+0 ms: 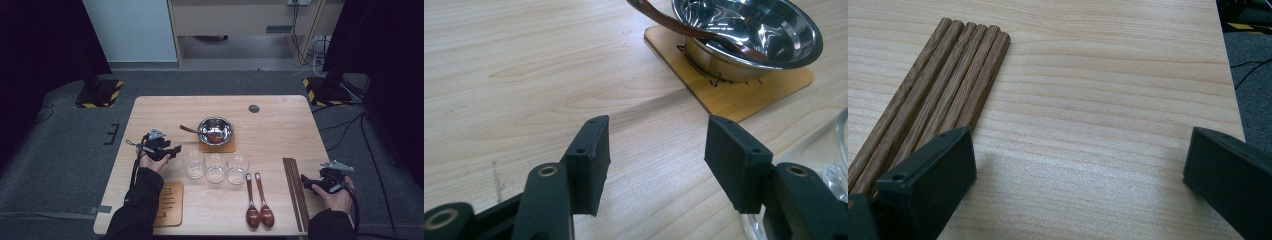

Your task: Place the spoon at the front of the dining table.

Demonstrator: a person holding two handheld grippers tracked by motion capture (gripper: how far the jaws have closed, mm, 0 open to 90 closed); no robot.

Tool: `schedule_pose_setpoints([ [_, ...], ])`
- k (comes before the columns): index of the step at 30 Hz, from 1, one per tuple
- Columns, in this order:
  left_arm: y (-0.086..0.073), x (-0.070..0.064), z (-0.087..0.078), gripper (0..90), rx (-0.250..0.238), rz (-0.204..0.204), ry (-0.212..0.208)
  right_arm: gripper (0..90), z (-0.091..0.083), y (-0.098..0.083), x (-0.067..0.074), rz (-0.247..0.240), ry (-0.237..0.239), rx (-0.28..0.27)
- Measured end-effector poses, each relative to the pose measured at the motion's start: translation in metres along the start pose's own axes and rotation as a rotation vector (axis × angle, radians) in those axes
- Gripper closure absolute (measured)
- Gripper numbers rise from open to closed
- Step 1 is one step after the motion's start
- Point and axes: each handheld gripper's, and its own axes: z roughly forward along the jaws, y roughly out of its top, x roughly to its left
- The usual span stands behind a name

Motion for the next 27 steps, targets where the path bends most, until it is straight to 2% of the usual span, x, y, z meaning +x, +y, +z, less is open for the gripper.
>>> schedule_pose_setpoints([
  [9, -0.010, 0.006, -0.012, 40.6, 0.004, -0.003, 0.017, 1.8, 0.000, 0.000, 0.000, -0.001, -0.001, -0.003],
  [17, -0.019, 0.011, -0.022, 37.8, 0.007, -0.008, 0.035, 9.8, -0.002, -0.001, -0.001, -0.006, 0.005, -0.023],
  [19, -0.021, 0.013, -0.023, 37.4, 0.013, -0.011, 0.039, 15.5, -0.004, 0.000, -0.001, -0.001, -0.002, -0.020],
  [23, -0.024, 0.015, -0.025, 35.4, 0.021, -0.014, 0.050, 16.2, -0.007, 0.003, -0.001, 0.007, -0.011, -0.038],
  [27, -0.026, 0.017, -0.027, 32.6, 0.025, -0.014, 0.063, 16.5, -0.010, 0.006, 0.001, -0.007, -0.007, -0.051],
])
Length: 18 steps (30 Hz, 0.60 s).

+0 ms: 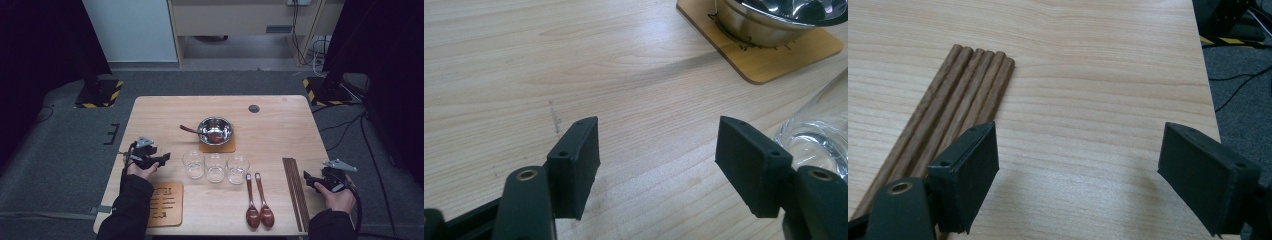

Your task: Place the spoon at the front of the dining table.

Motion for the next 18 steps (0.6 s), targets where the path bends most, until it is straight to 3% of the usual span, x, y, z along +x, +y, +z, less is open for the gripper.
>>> schedule_pose_setpoints([
  [12, -0.017, 0.008, 0.002, 24.1, 0.074, -0.015, 0.057, 17.1, -0.010, 0.006, 0.002, 0.012, 0.015, -0.032],
  [18, -0.019, 0.005, 0.007, 22.4, 0.103, 0.009, 0.071, 17.7, -0.015, 0.009, 0.003, 0.005, 0.035, -0.043],
])
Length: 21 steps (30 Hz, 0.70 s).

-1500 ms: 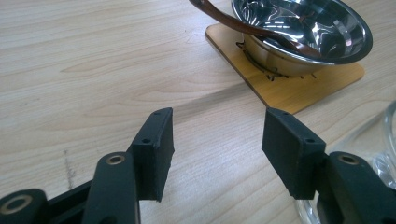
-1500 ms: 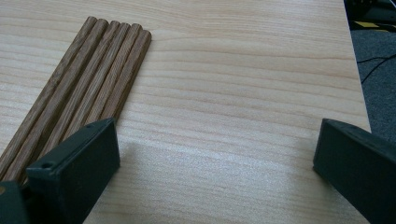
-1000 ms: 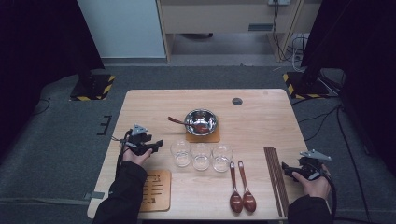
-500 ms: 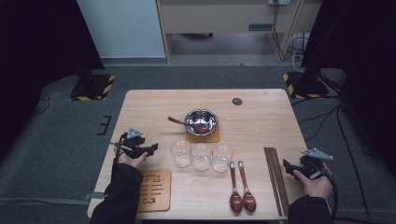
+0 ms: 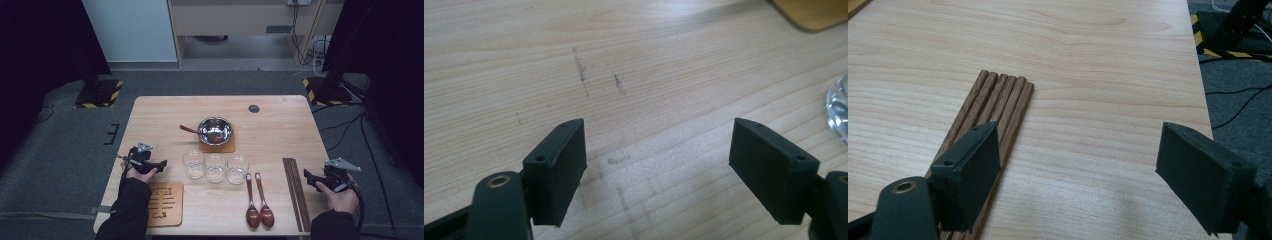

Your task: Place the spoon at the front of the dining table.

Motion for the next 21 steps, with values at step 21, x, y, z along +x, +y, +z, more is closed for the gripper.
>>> schedule_pose_setpoints([
  [21, -0.010, -0.001, 0.009, 15.6, -0.001, 0.002, 0.020, 18.7, -0.021, 0.022, 0.010, -0.033, 0.046, -0.075],
])
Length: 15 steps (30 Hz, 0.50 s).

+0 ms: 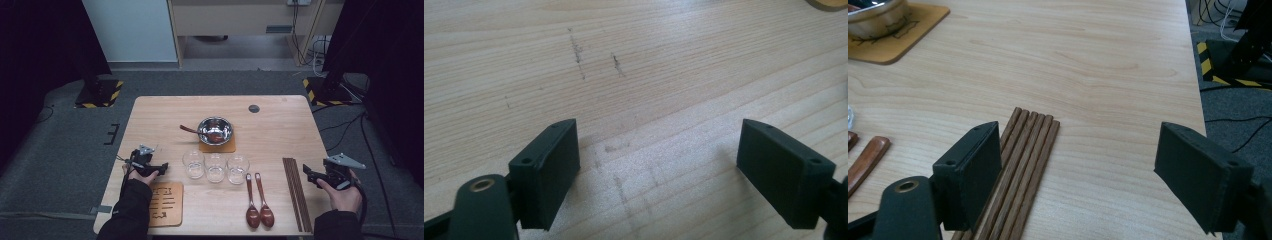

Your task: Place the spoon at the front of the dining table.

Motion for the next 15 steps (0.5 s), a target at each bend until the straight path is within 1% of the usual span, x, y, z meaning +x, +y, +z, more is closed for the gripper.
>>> schedule_pose_setpoints([
  [5, -0.004, 0.001, 0.002, 10.8, -0.022, 0.008, 0.018, 18.8, -0.003, 0.004, 0.002, 0.002, 0.016, -0.009],
  [9, -0.006, 0.000, 0.003, 8.3, -0.038, 0.010, 0.021, 18.9, -0.005, 0.007, 0.004, -0.009, 0.022, -0.011],
  [15, -0.006, -0.001, 0.004, 3.8, -0.026, 0.009, 0.023, 19.0, -0.008, 0.012, 0.008, -0.018, 0.033, -0.024],
])
